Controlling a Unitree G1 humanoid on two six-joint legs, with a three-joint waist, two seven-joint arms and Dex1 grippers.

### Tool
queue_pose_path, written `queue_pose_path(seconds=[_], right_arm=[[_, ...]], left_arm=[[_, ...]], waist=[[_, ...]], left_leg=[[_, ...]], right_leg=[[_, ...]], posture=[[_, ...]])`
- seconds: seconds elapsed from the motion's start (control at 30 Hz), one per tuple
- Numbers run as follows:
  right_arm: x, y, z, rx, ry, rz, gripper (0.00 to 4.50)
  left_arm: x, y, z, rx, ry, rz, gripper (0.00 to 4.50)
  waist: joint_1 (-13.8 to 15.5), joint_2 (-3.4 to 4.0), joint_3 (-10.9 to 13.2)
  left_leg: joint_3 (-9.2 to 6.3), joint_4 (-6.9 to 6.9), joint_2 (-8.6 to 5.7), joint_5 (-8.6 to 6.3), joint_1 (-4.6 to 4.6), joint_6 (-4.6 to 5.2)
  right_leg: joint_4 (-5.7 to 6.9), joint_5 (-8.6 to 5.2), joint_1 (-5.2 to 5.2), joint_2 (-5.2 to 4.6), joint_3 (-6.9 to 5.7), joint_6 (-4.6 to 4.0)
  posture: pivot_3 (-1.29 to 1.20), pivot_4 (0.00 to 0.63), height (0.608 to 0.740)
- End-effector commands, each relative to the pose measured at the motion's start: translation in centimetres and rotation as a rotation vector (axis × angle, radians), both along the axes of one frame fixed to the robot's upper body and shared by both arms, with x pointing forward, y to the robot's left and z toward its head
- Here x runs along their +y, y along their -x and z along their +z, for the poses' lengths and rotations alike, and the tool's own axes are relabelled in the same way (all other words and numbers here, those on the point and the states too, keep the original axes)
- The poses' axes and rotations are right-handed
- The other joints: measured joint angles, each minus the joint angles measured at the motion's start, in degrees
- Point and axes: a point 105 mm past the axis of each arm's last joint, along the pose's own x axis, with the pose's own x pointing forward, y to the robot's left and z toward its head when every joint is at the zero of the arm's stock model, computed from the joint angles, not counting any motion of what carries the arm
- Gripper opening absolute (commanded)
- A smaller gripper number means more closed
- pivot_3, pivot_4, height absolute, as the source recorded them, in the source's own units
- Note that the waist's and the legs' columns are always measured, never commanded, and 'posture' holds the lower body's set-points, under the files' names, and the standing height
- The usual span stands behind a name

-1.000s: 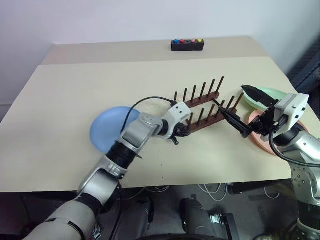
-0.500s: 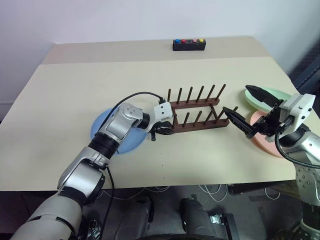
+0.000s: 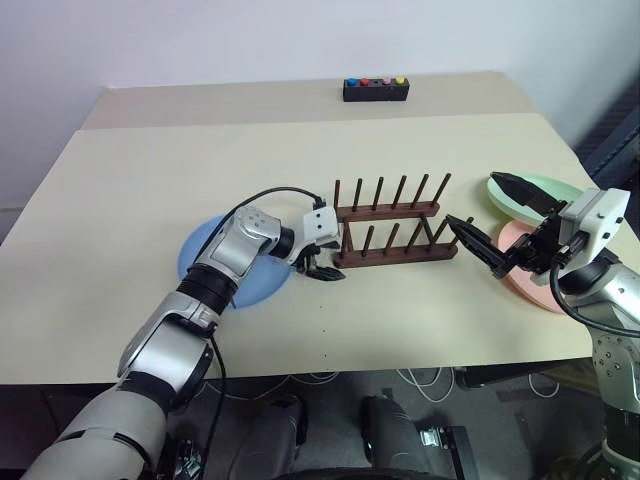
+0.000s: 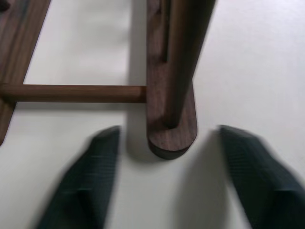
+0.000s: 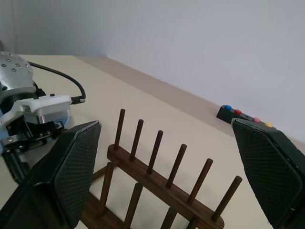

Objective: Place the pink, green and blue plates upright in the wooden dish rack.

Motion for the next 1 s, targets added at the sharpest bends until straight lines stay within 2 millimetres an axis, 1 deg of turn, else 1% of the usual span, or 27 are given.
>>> queue_pose_path(seconds=[0.03,0.1,0.17,0.2,0.23,0.27,0.33,0.4,0.43,0.5,0.53,0.57,0.6,0.7,0.77,0.8,0.83,0.93,1.0], right_arm=[[0.1,0.4,1.3,-0.053,0.016,0.01,4.5],[0.1,0.4,1.3,-0.046,0.01,0.012,4.5],[0.1,0.4,1.3,-0.041,0.006,0.013,4.5],[0.2,0.4,1.2,-0.035,0.0,0.017,4.5],[0.1,0.3,1.2,-0.029,-0.005,0.012,4.5],[0.2,0.4,1.1,-0.009,-0.024,0.036,4.25],[0.3,0.6,1.1,0.008,-0.039,0.057,3.72],[0.2,0.7,1.0,0.022,-0.046,0.06,2.68],[0.2,0.7,0.8,0.028,-0.036,0.062,2.24],[0.2,0.8,0.5,0.039,-0.025,0.07,1.27],[0.3,0.9,0.2,0.054,-0.027,0.08,0.77],[0.4,1.0,-0.3,0.083,-0.021,0.095,0.25],[0.5,1.1,-0.7,0.103,-0.015,0.105,0.04],[0.5,0.9,-3.5,0.202,0.115,0.09,0.04],[0.2,0.6,-4.9,0.251,0.191,0.07,0.04],[-0.1,0.5,-6.0,0.274,0.257,0.056,0.04],[-0.2,0.5,-6.7,0.282,0.302,0.048,0.04],[0.3,0.2,-6.9,0.297,0.275,0.044,0.04],[0.3,-0.1,-7.5,0.305,0.315,0.026,0.04]], left_arm=[[0.4,-1.0,2.3,-0.048,0.037,0.031,4.48],[1.0,-0.9,3.4,0.0,0.065,0.052,4.48],[1.2,-0.8,3.9,0.038,0.086,0.063,4.48],[1.3,-0.7,4.7,0.052,0.114,0.07,4.48],[1.7,-0.6,5.6,0.085,0.147,0.092,4.25],[2.2,-0.5,6.5,0.113,0.176,0.106,3.98],[3.6,0.1,8.0,0.141,0.218,0.107,3.28],[4.9,1.0,9.0,0.148,0.239,0.092,2.18],[5.3,1.4,9.5,0.161,0.258,0.082,1.72],[5.5,2.0,10.1,0.188,0.287,0.071,0.78],[5.3,2.9,10.5,0.225,0.322,0.03,0.26],[4.9,3.9,10.3,0.264,0.329,-0.007,0.0],[4.6,4.6,10.2,0.291,0.333,-0.032,0.0],[3.4,6.1,7.4,0.292,0.237,-0.079,0.0],[2.8,6.5,6.3,0.292,0.204,-0.091,0.0],[2.5,6.6,5.7,0.288,0.194,-0.091,0.0],[2.0,6.4,5.3,0.284,0.197,-0.075,0.0],[0.9,5.0,3.7,0.216,0.15,0.004,0.0],[0.1,5.6,2.7,0.211,0.128,-0.014,0.0]], waist=[[0.0,0.0,0.0],[0.0,0.0,0.0],[-0.1,0.0,0.0],[-0.1,0.0,0.0],[-0.1,0.0,0.0],[-0.2,0.0,0.0],[-0.4,-0.01,0.0],[-1.0,0.0,0.0],[-1.2,0.01,0.0],[-1.2,0.01,0.0],[-1.2,0.01,0.0],[-1.1,0.01,0.0],[-1.1,0.01,0.0],[-1.1,0.01,0.0],[-1.1,0.0,0.0],[-1.1,0.01,0.0],[-1.1,0.01,0.0],[-1.0,0.01,0.0],[-1.1,0.0,0.0]], left_leg=[[0.0,0.0,0.0,0.0,0.0,0.0],[0.0,0.0,0.0,0.0,0.0,0.0],[0.0,0.0,0.0,0.0,0.0,0.0],[0.0,0.0,0.0,0.0,0.0,0.0],[0.0,0.0,0.0,0.0,0.0,0.0],[-0.01,0.0,0.0,0.0,0.0,0.0],[-0.02,0.01,0.0,0.0,0.0,0.0],[-0.03,-0.01,0.01,0.0,0.0,0.0],[-0.04,-0.02,0.02,0.0,0.0,0.0],[-0.05,-0.02,0.02,0.0,0.01,-0.01],[-0.04,-0.01,0.02,0.0,0.01,-0.01],[-0.04,0.0,0.02,0.0,0.01,-0.01],[-0.04,0.01,0.01,0.0,0.01,-0.01],[-0.04,0.02,0.01,0.0,0.01,-0.01],[-0.02,0.02,0.01,0.0,0.02,-0.01],[-0.02,0.03,0.01,0.0,0.02,-0.01],[-0.01,0.04,0.01,0.0,0.02,-0.01],[0.0,0.05,0.01,0.0,0.02,-0.01],[0.01,0.05,0.01,0.0,0.02,-0.01]], right_leg=[[0.0,0.0,0.0,0.0,0.0,0.0],[0.0,0.0,0.0,0.0,0.0,0.0],[0.01,0.0,-0.01,0.0,0.0,0.0],[0.02,0.0,-0.01,0.01,0.0,0.0],[0.02,0.0,-0.01,0.01,-0.01,0.01],[0.02,-0.01,-0.01,0.01,-0.01,0.01],[0.04,-0.01,-0.01,0.01,0.0,0.01],[0.09,-0.01,-0.05,0.02,-0.01,0.01],[0.11,-0.01,-0.07,0.02,-0.01,0.01],[0.12,-0.01,-0.07,0.02,-0.01,0.01],[0.13,-0.01,-0.07,0.02,-0.01,0.01],[0.12,-0.01,-0.05,0.02,-0.01,0.01],[0.12,-0.01,-0.05,0.02,-0.01,0.01],[0.11,-0.02,-0.03,0.01,0.0,0.02],[0.13,-0.02,-0.03,0.01,0.01,0.01],[0.13,-0.02,-0.03,0.01,0.01,0.01],[0.14,-0.02,-0.03,0.01,0.01,0.01],[0.12,-0.02,-0.03,0.0,0.01,0.0],[0.12,-0.03,-0.03,-0.02,0.03,0.01]], posture=[[0.0,0.15,0.74],[0.0,0.15,0.74],[0.0,0.15,0.74],[0.0,0.15,0.74],[0.0,0.15,0.74],[0.0,0.15,0.74],[0.0,0.15,0.74],[0.0,0.15,0.74],[0.0,0.15,0.74],[0.0,0.15,0.74],[0.0,0.15,0.74],[0.0,0.15,0.74],[0.0,0.15,0.74],[0.0,0.15,0.74],[0.0,0.15,0.74],[0.0,0.15,0.74],[0.0,0.15,0.74],[0.0,0.15,0.74],[0.0,0.15,0.74]])
